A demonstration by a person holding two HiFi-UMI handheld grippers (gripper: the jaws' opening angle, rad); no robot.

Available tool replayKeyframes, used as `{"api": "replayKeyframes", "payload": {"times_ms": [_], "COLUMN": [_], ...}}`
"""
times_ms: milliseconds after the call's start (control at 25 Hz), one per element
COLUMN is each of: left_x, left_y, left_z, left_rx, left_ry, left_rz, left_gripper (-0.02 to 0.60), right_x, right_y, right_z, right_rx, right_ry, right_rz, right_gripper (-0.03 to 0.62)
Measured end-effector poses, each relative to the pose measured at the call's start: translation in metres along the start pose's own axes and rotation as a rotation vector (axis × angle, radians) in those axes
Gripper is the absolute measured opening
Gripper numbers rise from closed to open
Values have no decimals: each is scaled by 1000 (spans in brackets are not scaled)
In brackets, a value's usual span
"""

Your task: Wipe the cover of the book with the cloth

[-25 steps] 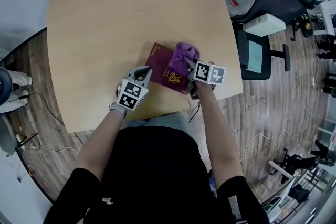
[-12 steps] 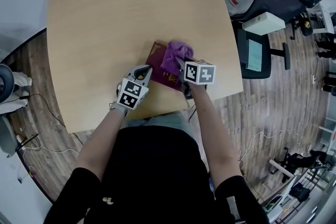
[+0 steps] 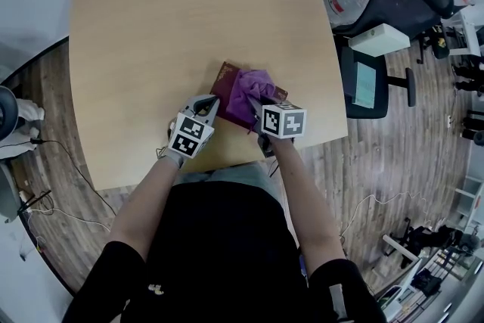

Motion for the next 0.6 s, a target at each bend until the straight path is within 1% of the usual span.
{"api": "replayKeyframes", "payload": {"times_ms": [120,280,480,600], "left_x": [1,-6,-2,-5], "left_y": [0,-2,-2,-1], "left_z": [0,-1,0,0], "left_rx": [6,13,21,28], "left_ry": [2,9,9,12], "left_rz": [3,-7,5,-4], "left_gripper": [18,18,18,18], "right_x": [-14,-31,-44,-49], "right_y": [5,10,17,19], "right_z": [-10,-20,-26,-28], "right_rx": [19,16,43,57], "right_ry": [33,77,59,40], "right_rz": [-33,-45,-61,-66], "right_gripper": [71,71,71,71]}}
Point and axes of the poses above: the fingertips, and each gripper's own axes: y backward along the fingers, z to its right, x out of its top, the point moved 7 cm from there along y, backward along the fingers, and after that the axes turned 5 degrees about z, right-handed, at the moved point
